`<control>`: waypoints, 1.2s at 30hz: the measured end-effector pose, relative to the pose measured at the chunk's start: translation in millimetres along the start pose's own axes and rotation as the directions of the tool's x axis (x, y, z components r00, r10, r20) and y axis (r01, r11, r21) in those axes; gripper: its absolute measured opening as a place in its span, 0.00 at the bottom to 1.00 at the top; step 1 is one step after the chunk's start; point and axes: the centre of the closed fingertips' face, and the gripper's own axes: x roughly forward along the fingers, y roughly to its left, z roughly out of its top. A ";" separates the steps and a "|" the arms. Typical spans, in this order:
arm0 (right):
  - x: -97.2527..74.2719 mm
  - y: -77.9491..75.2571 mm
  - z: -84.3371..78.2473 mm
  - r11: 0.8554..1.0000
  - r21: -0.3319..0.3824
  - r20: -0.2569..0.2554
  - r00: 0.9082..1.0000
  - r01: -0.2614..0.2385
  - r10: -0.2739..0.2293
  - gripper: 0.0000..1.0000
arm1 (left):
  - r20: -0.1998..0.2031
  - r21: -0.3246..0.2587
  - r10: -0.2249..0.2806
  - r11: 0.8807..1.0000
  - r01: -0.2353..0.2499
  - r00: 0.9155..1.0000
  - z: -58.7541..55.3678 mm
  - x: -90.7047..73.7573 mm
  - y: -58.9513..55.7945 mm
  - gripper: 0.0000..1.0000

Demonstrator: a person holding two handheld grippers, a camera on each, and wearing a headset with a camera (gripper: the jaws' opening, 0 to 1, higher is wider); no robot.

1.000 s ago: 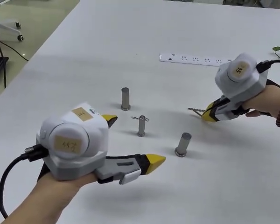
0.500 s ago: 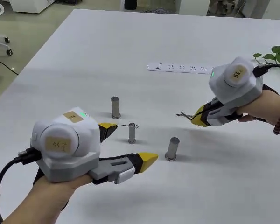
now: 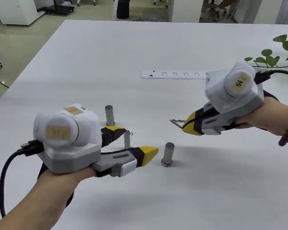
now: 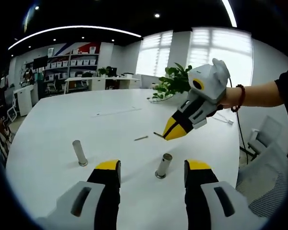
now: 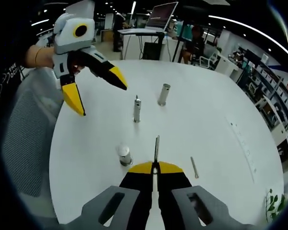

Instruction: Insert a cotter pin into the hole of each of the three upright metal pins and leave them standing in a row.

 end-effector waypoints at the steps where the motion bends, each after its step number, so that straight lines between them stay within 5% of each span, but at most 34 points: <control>1: 0.1 1.5 1.4 1.000 -0.005 0.003 1.000 -0.003 0.003 0.00 | 0.000 -0.005 -0.001 1.000 0.001 1.000 0.1 0.2 -0.2 0.50; 7: 2.1 9.3 15.3 0.998 -0.055 0.031 0.999 -0.028 0.029 0.00 | -0.030 -0.085 -0.018 0.996 0.015 0.999 -3.1 1.4 -2.5 0.43; 14: 0.2 30.8 31.5 0.992 -0.113 0.057 0.996 -0.059 0.065 0.00 | -0.048 -0.206 -0.041 0.978 0.030 0.998 -7.3 0.5 -2.3 0.35; 19: 0.2 38.4 35.9 0.981 -0.177 0.060 0.994 -0.079 0.091 0.00 | -0.043 -0.294 -0.092 0.953 0.075 0.995 -6.1 0.1 -11.0 0.29; 25: -1.4 52.7 38.9 0.960 -0.262 0.049 0.992 -0.097 0.114 0.00 | -0.029 -0.313 -0.126 0.943 0.110 0.992 -2.9 0.0 -20.0 0.20; 36: -3.0 63.8 44.7 0.943 -0.312 0.057 0.989 -0.113 0.138 0.00 | -0.022 -0.324 -0.167 0.934 0.151 0.986 -1.5 0.9 -31.8 0.09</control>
